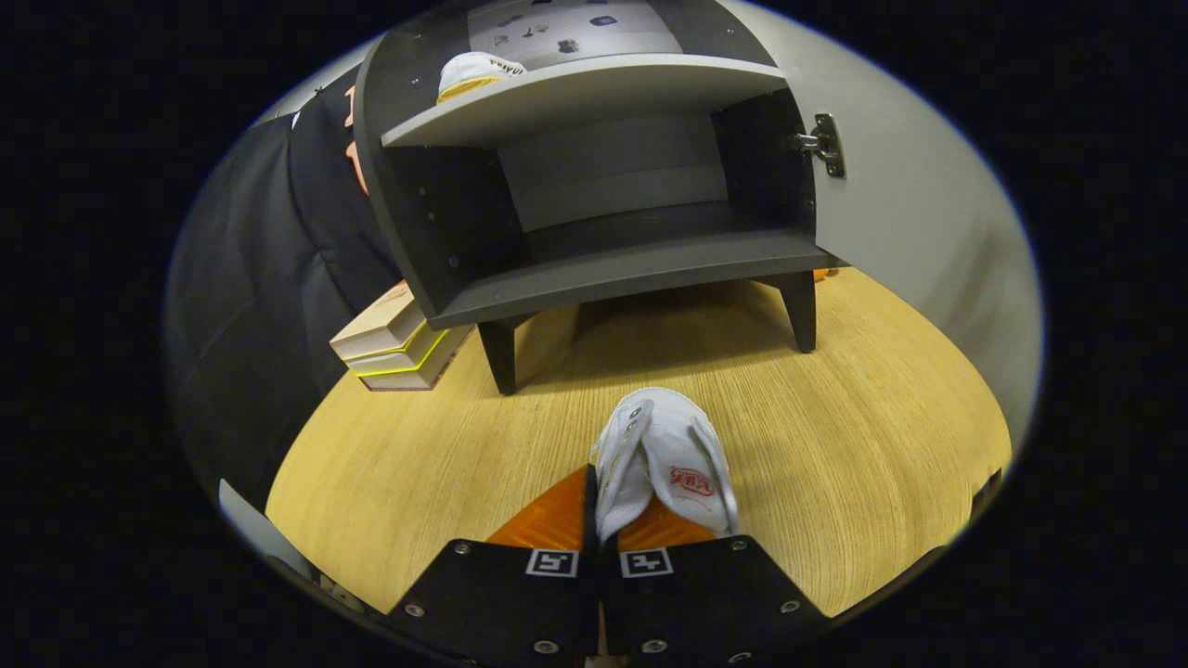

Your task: Open the shoe cabinet door, grab the shoes and put them into the shoe cabinet, then close the shoe cabinet door.

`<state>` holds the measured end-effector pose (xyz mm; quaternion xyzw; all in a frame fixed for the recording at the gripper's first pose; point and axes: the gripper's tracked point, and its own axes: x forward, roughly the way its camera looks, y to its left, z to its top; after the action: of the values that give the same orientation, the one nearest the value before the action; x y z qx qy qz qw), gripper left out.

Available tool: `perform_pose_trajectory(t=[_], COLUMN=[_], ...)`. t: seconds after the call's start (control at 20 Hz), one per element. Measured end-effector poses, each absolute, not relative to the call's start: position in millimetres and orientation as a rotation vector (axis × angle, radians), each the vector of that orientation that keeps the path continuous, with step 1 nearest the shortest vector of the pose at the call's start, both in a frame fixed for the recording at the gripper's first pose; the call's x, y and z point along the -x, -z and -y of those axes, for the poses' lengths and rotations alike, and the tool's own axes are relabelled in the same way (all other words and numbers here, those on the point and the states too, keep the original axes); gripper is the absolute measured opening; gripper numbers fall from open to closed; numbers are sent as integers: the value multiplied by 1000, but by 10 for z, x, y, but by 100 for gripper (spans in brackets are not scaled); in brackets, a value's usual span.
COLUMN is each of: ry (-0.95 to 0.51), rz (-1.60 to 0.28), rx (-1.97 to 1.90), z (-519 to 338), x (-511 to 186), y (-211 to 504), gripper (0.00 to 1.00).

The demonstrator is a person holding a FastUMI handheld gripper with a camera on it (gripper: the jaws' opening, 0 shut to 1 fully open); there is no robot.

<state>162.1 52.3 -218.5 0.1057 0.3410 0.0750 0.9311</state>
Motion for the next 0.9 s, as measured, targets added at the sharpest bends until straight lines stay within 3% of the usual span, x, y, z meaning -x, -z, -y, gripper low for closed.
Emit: perform_pose_trajectory(t=[0.45, 0.9], ry=[-218, -101], rz=[-581, -462], rx=[-199, -145], z=[-473, -398], x=[-1611, -2078], y=[592, -433], gripper=[2, 2])
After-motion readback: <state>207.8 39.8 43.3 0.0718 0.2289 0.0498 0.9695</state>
